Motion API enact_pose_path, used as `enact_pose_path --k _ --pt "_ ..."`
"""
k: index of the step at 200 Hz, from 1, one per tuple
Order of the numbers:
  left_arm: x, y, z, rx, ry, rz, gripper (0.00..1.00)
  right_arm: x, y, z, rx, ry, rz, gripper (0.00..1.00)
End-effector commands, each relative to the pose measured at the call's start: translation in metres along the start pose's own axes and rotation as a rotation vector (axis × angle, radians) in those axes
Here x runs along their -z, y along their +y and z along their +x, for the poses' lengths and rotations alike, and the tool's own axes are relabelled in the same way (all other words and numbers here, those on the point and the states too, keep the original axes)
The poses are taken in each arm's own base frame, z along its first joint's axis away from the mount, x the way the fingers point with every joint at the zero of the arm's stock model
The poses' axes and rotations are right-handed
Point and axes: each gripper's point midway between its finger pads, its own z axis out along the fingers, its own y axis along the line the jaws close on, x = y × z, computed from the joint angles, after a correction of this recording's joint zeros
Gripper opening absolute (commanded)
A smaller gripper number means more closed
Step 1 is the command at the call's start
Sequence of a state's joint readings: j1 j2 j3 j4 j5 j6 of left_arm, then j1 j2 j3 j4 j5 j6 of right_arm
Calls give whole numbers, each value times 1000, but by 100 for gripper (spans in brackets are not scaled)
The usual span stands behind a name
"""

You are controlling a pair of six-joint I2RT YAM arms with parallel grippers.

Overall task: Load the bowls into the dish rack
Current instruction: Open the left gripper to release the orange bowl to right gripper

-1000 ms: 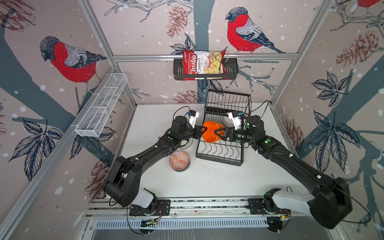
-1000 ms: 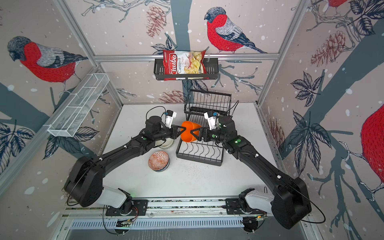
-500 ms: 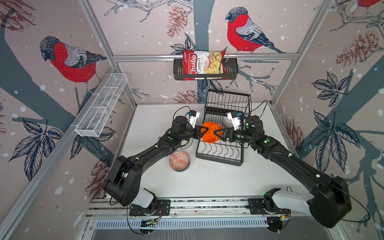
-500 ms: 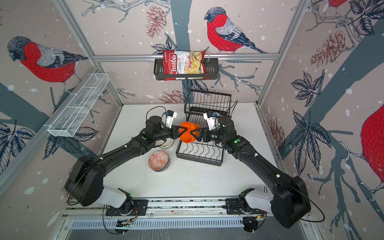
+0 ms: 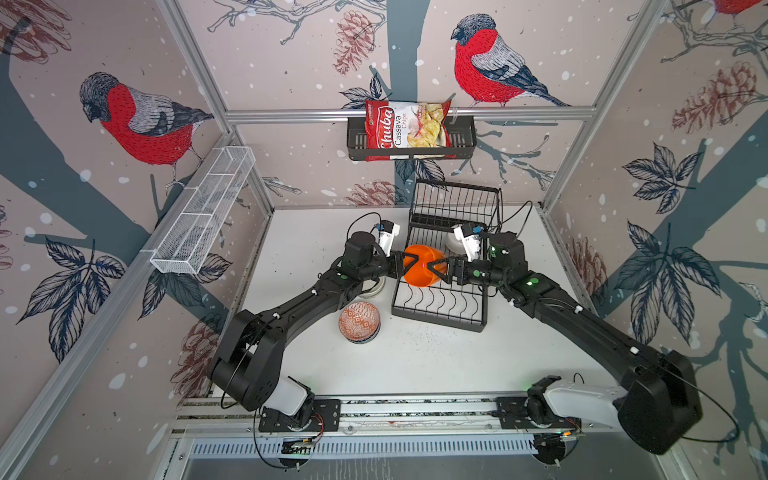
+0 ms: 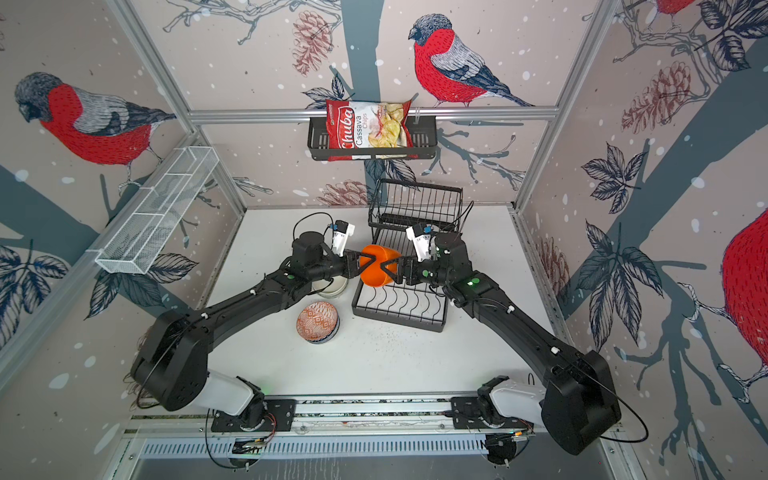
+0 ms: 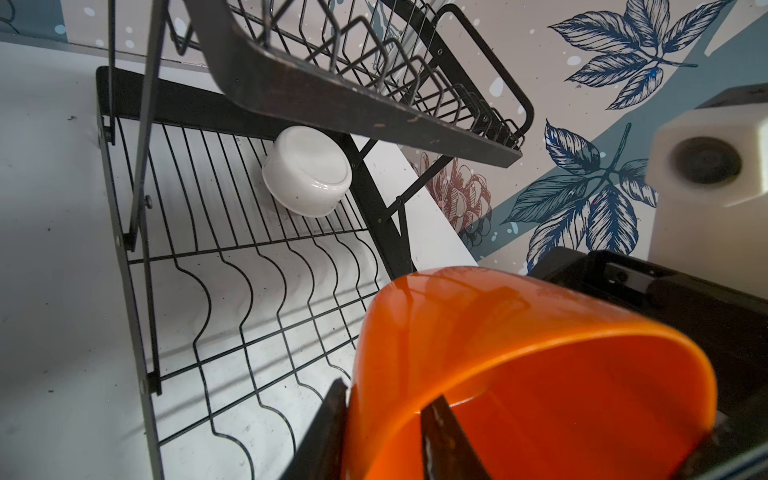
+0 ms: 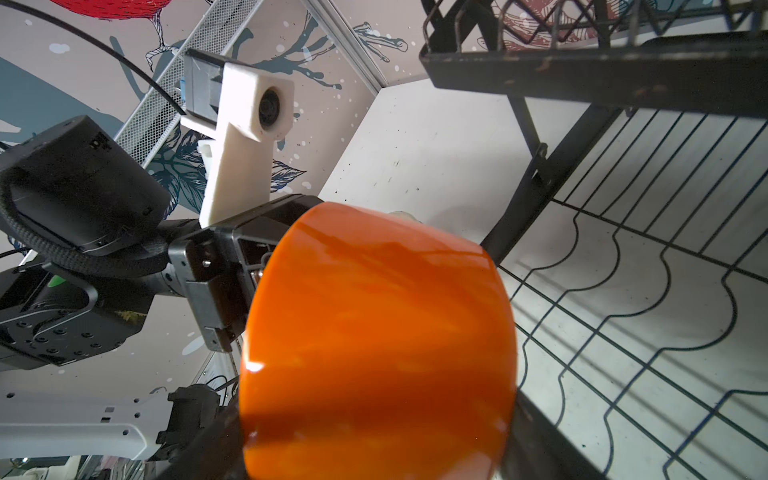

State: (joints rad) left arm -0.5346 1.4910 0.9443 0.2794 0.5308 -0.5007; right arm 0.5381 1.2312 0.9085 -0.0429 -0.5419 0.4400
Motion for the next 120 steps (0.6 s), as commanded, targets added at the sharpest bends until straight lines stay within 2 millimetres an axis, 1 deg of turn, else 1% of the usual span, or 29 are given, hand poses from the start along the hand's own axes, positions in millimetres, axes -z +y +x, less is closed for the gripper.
enact_pose_path --k 1,15,50,53,57,69,83,120 --pt "0 -6 -7 -19 -20 23 32 -1 0 -2 27 -12 2 76" --pt "0 -4 -6 -20 -19 16 33 -3 -1 -2 27 -6 5 76" --pt "0 0 -6 -21 -11 -9 45 -3 -2 -6 29 -11 17 76" --pt "0 0 -5 -22 -8 -9 46 -8 -8 -2 20 4 25 76" --pt "-1 0 -5 -23 -5 -13 47 -9 -9 -1 17 8 27 75" --pt "-2 1 -6 -26 1 -20 52 -10 -11 0 18 8 37 75" --pt "-3 2 -6 -27 10 -26 55 -10 -14 1 17 9 48 75" --pt "-3 7 -5 -27 9 -46 67 -11 -21 1 23 7 86 75"
